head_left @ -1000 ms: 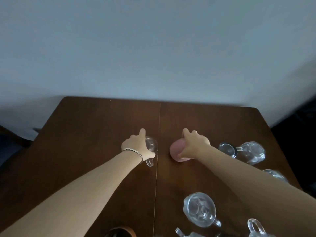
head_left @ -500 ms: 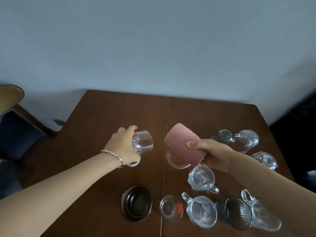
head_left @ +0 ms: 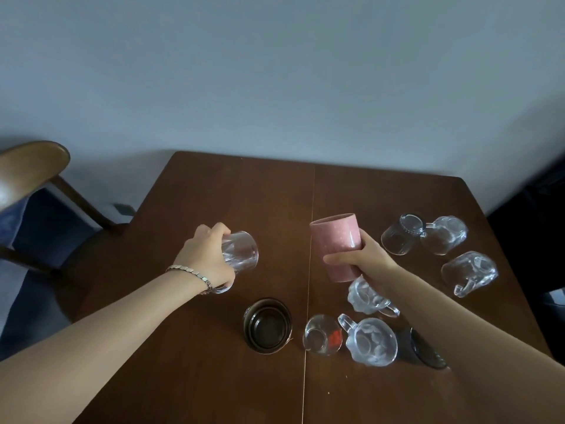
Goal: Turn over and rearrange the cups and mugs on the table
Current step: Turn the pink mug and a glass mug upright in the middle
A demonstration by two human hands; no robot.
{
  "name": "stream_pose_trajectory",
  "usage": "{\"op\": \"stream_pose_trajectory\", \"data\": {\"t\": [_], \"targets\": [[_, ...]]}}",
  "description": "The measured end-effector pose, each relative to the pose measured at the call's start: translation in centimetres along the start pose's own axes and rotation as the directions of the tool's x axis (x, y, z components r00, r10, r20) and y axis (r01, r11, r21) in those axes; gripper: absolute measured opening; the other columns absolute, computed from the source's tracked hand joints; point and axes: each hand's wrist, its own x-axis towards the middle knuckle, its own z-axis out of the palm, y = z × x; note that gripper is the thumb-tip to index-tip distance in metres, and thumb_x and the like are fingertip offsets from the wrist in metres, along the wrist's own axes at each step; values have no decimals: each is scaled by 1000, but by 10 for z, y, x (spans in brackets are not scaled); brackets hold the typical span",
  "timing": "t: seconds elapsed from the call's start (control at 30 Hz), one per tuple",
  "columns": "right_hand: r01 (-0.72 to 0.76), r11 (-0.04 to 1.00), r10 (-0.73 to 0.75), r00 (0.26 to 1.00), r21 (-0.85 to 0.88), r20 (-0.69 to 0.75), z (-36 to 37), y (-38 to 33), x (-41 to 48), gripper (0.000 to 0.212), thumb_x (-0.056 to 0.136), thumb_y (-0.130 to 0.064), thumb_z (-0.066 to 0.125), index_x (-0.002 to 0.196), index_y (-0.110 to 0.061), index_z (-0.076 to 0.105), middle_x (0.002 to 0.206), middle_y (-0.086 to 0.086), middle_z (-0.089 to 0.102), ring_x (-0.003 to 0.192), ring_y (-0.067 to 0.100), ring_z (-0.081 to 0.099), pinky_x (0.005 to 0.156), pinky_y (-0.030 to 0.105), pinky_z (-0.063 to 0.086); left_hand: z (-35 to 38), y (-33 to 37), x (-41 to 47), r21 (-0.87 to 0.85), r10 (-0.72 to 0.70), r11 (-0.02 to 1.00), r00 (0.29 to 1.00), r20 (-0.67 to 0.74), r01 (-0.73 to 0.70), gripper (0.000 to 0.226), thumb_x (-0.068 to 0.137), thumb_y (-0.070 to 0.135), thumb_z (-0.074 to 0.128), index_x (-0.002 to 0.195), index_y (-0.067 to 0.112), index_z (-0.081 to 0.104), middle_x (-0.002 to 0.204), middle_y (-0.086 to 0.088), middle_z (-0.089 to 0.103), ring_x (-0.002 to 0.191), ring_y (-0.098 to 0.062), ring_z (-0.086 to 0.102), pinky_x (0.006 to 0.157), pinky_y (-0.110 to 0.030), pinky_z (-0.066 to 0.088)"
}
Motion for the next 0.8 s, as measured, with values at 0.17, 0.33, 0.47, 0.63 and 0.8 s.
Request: {"op": "stream_pose_trajectory", "data": {"t": [0.17, 0.33, 0.47, 0.63, 0.8], "targets": [[37, 990, -64, 978, -138, -199, 29, 31, 17, 88, 48, -4, 88, 123, -18, 45, 105, -1, 59, 102, 21, 58, 77, 29, 49, 0, -10, 3, 18, -3, 1000, 1000, -24, 4, 81, 59, 11, 82, 129, 20, 41, 124, -7, 43, 103, -27, 57, 81, -37, 58], [30, 955, -106, 964, -295, -244, 54, 63, 28, 91, 46, -7, 88, 125, -20, 45, 115, -3, 57, 102, 14, 56, 77, 23, 45, 5, -11, 9, 44, -11, 999, 1000, -2, 11, 80, 60, 12, 80, 130, 20, 40, 125, -8, 42, 102, -26, 57, 80, -37, 58], [42, 945, -140, 948, -323, -286, 61, 73, 33, 93, 47, -8, 91, 128, -17, 44, 124, 0, 48, 103, 9, 45, 82, 25, 40, 10, -13, 17, 23, -39, 999, 999, 31, 38, 83, 58, 12, 79, 130, 22, 39, 122, -10, 44, 104, -28, 54, 80, -37, 57], [23, 951, -121, 944, -307, -306, 55, 82, 34, 93, 47, -9, 92, 127, -16, 43, 126, 3, 53, 109, 13, 49, 85, 25, 42, 20, -9, 35, -51, -43, 998, 997, 66, 47, 78, 59, 35, 83, 123, 20, 41, 116, -7, 58, 104, -27, 58, 85, -40, 55], [0, 960, -84, 954, -279, -288, 52, 83, 25, 92, 56, -8, 88, 130, -17, 35, 126, 3, 52, 119, 21, 51, 87, 25, 43, 33, 15, 51, -27, -76, 997, 997, -6, 76, 69, 68, 42, 74, 122, 19, 39, 115, -5, 59, 107, -27, 54, 91, -41, 47]]}}
